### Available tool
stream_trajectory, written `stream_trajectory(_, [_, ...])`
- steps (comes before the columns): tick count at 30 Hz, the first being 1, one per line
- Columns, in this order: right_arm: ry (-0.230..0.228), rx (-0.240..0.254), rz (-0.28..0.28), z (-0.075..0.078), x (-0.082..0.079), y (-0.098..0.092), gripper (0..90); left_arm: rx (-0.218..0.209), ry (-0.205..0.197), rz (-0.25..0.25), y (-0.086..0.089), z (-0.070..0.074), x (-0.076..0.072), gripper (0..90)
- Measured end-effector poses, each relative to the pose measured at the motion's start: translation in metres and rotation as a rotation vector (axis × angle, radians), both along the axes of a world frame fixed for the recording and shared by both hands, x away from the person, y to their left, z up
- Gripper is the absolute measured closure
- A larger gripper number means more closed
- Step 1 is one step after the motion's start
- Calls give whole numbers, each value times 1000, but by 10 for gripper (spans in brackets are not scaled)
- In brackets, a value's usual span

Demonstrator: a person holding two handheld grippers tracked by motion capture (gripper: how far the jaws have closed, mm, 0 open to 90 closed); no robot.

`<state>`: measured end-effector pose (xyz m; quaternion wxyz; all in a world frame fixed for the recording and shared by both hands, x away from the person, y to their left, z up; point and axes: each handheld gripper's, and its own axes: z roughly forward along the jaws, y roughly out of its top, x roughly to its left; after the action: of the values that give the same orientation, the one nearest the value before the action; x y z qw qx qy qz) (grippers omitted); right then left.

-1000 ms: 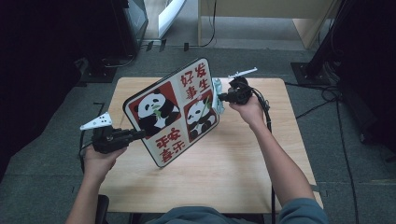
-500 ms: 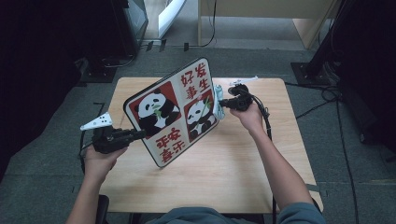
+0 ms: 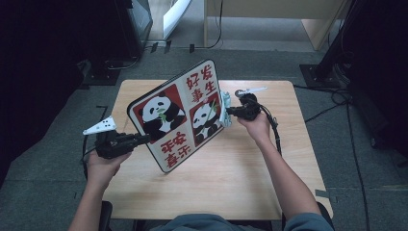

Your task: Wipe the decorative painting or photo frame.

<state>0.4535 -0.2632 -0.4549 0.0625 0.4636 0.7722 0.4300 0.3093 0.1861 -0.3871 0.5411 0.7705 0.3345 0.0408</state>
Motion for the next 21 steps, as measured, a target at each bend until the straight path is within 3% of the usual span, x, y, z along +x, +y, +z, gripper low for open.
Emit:
stream_trajectory(5, [-9,-13,-8,-5,-4,0,855,4,-1,4,0,0,0,788])
stream_trajectory(17, [-30,18,-12,-13,-4,-5,853,12,-5,14,-1,0,-1,783])
stream_trajectory(21, [-42,14,-23,-10,-5,-10,853,33,8,7,-1,-3,-1,732])
